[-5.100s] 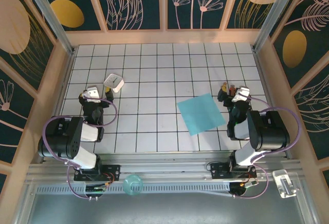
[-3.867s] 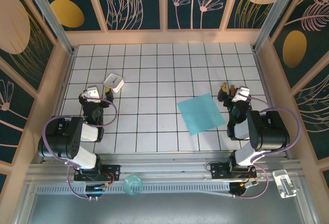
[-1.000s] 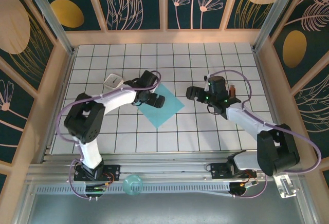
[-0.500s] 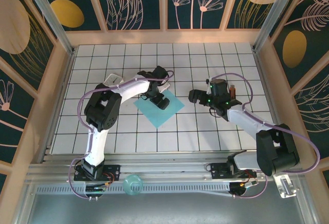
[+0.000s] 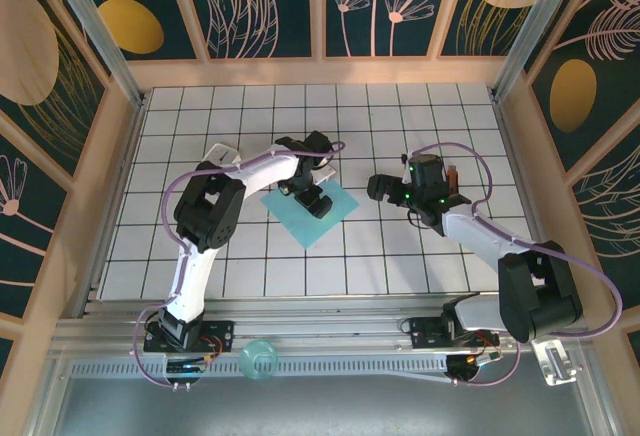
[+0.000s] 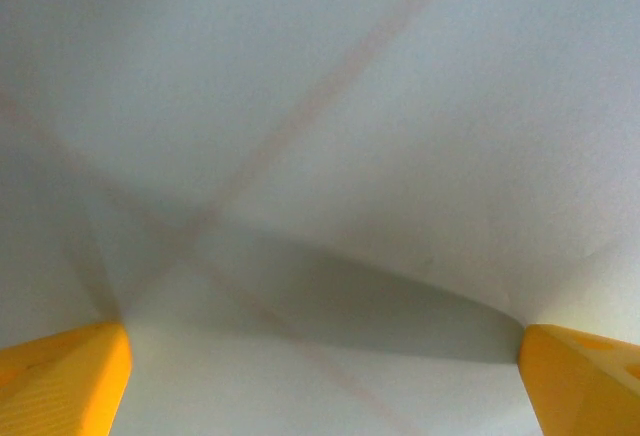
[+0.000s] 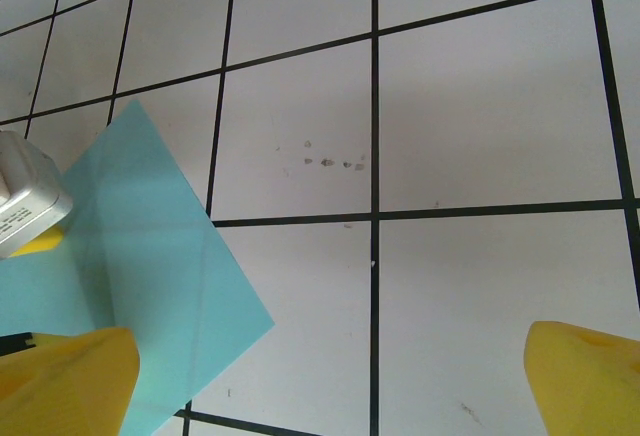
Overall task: Fold a paper plane with a square sheet of paper (pick it up from the middle)
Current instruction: First fold the square sheet of paper in half at the center of the table.
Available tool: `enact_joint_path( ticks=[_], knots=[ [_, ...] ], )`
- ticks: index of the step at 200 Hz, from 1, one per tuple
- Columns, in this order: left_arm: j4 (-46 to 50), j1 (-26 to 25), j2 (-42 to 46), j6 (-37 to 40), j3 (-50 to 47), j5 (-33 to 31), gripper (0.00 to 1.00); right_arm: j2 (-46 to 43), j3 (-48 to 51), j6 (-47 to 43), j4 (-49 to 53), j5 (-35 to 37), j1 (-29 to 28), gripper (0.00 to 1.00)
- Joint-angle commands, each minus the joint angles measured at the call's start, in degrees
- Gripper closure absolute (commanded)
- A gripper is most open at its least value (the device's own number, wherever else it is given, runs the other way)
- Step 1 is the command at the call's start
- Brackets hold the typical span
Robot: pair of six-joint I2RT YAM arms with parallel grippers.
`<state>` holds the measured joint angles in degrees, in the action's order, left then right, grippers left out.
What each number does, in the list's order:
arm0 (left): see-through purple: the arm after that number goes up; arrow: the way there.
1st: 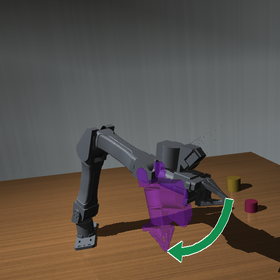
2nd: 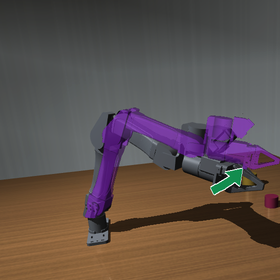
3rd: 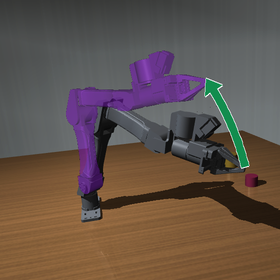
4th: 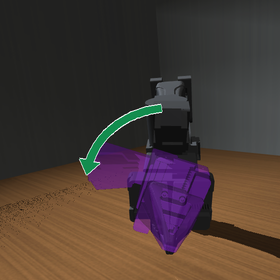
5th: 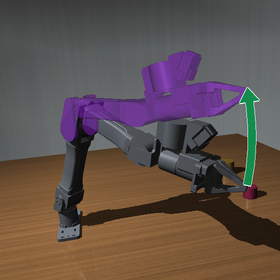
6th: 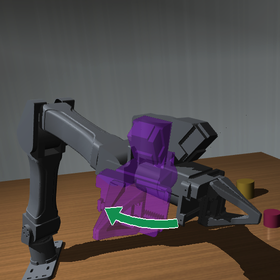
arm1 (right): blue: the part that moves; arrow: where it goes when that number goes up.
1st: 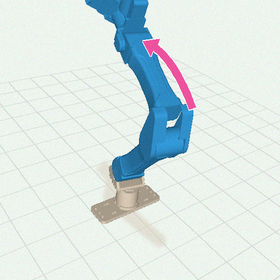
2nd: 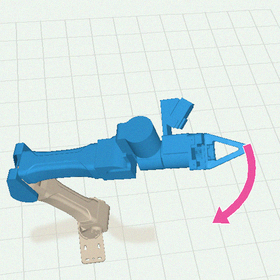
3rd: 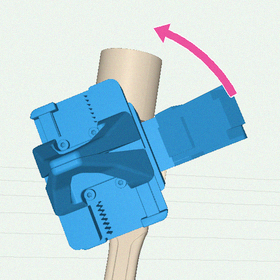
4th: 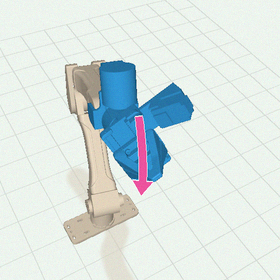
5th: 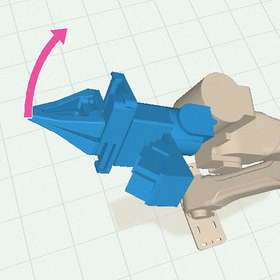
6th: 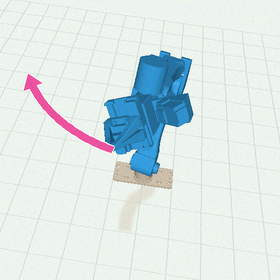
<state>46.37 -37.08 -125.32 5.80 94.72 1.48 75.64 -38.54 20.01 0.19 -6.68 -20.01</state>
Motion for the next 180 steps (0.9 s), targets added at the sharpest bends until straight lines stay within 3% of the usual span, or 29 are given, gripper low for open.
enact_joint_path(
  ticks=[1, 70, 124, 172, 180],
  knots=[
    [2.7, -0.5, -2.8, 1.3, 0.4, -0.2, 0.01, -1.5, 1.1, 0.1, -0.8, -0.7, 0.3, 0.01],
    [4.8, -0.5, -4.3, 1.6, 0.1, 0.1, 0.06, -1.6, 1.1, 0.5, -0.6, -0.6, 0.3, 0.01],
    [1.6, -0.5, -2.5, -0.1, 0.3, 3.6, 0.21, -0.7, 0.5, 0.7, -0.3, -1.1, 0.3, 0.01],
    [-12.9, -0.4, 7.2, -10.0, -7.4, 16.9, 0.69, -1.3, -0.9, -0.2, 1.7, 0.5, 0.3, 0.01],
    [-17.3, -0.4, 10.4, -13.3, -9.8, 21.0, 0.72, -1.8, -1.5, -0.8, 2.7, 1.2, 0.4, 0.01]
  ],
)
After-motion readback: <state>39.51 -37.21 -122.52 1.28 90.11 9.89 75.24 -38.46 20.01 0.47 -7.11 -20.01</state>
